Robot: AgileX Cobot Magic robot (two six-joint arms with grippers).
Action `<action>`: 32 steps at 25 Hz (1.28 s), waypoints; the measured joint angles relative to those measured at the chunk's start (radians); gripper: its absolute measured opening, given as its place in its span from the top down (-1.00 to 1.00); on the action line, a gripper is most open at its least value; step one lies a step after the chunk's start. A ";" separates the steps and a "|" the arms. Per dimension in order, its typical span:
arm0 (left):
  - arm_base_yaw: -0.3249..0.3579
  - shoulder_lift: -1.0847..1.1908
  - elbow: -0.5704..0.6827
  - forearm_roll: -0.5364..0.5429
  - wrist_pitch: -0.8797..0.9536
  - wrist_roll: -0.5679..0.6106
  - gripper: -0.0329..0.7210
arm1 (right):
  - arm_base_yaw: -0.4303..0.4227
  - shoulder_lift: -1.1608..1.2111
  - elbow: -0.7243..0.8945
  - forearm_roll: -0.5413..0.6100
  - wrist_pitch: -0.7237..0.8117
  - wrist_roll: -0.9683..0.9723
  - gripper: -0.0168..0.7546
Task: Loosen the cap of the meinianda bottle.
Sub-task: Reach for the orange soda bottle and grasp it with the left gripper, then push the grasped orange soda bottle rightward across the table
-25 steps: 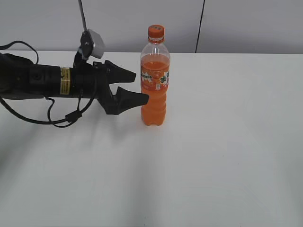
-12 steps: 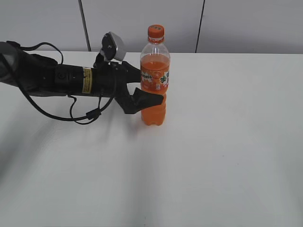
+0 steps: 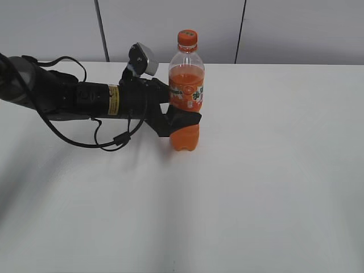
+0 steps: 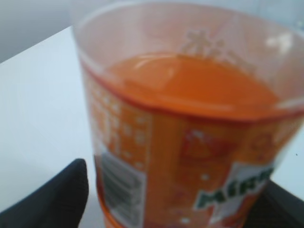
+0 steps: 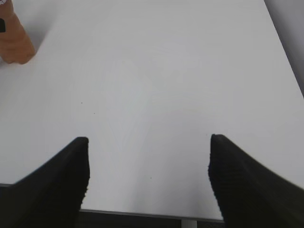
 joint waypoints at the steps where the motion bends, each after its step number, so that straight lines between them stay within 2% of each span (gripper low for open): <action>1: 0.000 0.000 0.000 0.000 0.000 0.000 -0.45 | 0.000 0.000 0.000 0.000 0.000 0.000 -0.56; 5: -0.001 0.000 0.000 0.002 -0.006 0.000 -0.21 | 0.000 0.000 0.000 0.000 0.000 0.000 -0.56; 14: -0.012 0.008 0.000 0.018 -0.053 0.005 -0.21 | 0.000 0.000 0.000 0.000 0.000 0.001 -0.56; 24: -0.145 0.002 -0.060 0.037 -0.001 0.007 -0.21 | 0.000 0.000 0.000 0.000 0.000 0.001 -0.56; 29: -0.218 -0.001 -0.086 -0.010 0.045 0.008 -0.21 | 0.000 0.000 0.000 0.000 0.000 0.001 -0.56; 32: -0.259 -0.002 -0.091 -0.037 0.073 0.052 -0.21 | 0.000 0.000 0.000 0.000 0.000 0.002 -0.56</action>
